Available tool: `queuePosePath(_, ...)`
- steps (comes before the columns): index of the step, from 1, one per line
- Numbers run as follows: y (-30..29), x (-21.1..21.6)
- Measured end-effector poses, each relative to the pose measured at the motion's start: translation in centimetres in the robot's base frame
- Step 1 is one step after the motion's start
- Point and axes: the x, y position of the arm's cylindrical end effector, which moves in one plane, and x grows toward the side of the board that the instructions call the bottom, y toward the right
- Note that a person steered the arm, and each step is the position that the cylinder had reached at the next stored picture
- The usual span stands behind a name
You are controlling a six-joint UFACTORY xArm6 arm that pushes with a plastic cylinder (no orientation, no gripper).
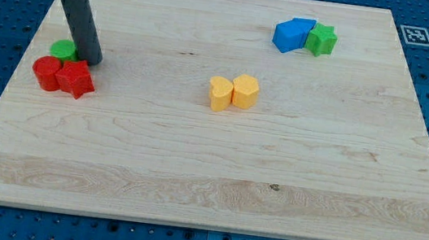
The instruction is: Push green star towards yellow heart
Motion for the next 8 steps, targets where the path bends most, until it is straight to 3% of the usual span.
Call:
queuePosePath(4, -0.6, 0.0)
queuePosePath(8, 8.9, -3.7)
